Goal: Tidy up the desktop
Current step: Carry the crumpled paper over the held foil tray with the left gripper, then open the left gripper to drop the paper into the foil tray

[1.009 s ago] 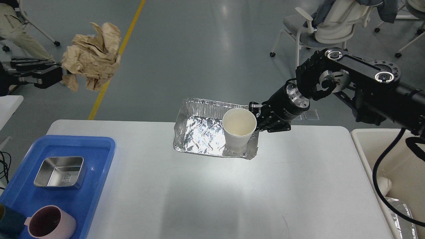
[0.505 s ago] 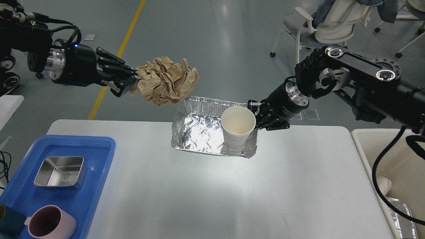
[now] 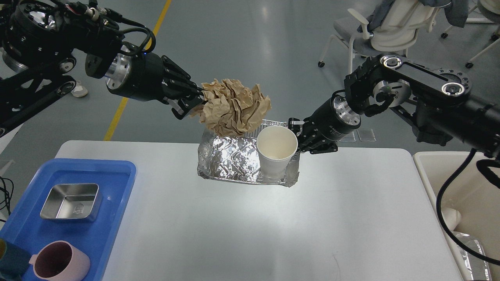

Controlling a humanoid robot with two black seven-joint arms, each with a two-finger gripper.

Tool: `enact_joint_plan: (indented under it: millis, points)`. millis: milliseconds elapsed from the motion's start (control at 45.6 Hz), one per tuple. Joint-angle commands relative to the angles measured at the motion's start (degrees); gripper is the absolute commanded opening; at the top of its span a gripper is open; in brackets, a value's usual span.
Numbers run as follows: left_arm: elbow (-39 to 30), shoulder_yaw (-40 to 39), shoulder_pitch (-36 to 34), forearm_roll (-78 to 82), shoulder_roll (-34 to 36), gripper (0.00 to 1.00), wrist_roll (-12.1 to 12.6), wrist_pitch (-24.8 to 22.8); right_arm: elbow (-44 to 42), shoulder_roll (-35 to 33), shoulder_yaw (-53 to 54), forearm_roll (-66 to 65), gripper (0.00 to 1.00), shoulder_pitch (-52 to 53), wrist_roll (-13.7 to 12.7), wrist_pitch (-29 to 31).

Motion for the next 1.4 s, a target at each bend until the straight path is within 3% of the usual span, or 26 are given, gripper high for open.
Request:
enact_joint_plan:
  millis: [0,88,154,198,263,285,658,812,878,988,1163,1273,1383]
  points:
    - [0.0,1.4,0.3,0.0,-0.7,0.23,1.2,0.0,0.0,-0.3,0.3,0.0,0.0,0.0,0.0,0.0]
    - [0.0,2.2,0.6,0.0,-0.8,0.3,2.4,-0.1,0.0,-0.4,0.3,0.0,0.0,0.1,0.0,0.0]
    - [0.0,2.5,0.8,-0.2,-1.4,0.44,3.9,-0.1,0.0,-0.4,0.7,0.0,0.0,0.1,0.0,0.0]
    - [0.2,2.5,0.8,-0.6,-2.2,0.58,4.9,-0.1,0.0,-0.5,0.7,0.0,0.0,0.2,0.0,0.0]
    - [1.1,2.0,0.8,-1.1,-3.4,0.93,6.0,0.0,-0.1,-0.5,0.8,0.0,0.0,0.2,0.0,0.0]
    - [1.3,2.0,0.9,-1.4,-3.9,0.97,6.1,0.0,-0.1,-0.5,0.8,0.0,0.0,0.2,0.0,0.0]
    - [2.4,-0.6,0.9,-6.3,-6.4,0.97,6.5,2.2,-0.1,-1.3,0.8,0.0,0.0,0.0,0.0,0.0]
    - [2.4,-4.2,3.4,-9.7,-4.8,0.97,7.9,4.5,-0.7,-1.5,0.7,-0.1,0.0,-0.2,0.1,0.0]
    - [2.3,-6.3,5.6,-10.4,-3.0,0.97,9.9,5.6,-0.8,-1.7,0.7,-0.3,0.0,-0.2,0.0,0.0]
    - [2.0,-10.5,11.2,-10.9,0.0,0.97,14.5,7.7,-0.8,-1.9,0.7,-1.1,0.0,-0.4,0.0,0.0]
    - [2.1,-21.0,26.9,-19.4,1.2,0.97,14.4,18.2,-1.7,-2.4,0.7,-1.3,0.0,-0.4,0.0,-0.2]
    - [2.2,-28.5,35.3,-27.0,1.2,0.97,16.3,19.7,-2.8,-2.7,0.7,-1.3,0.0,-0.4,0.0,-0.2]
    - [2.4,-35.3,41.3,-33.7,0.5,0.97,19.7,21.1,-2.9,-3.4,0.5,-1.5,0.0,-0.7,0.0,-0.2]
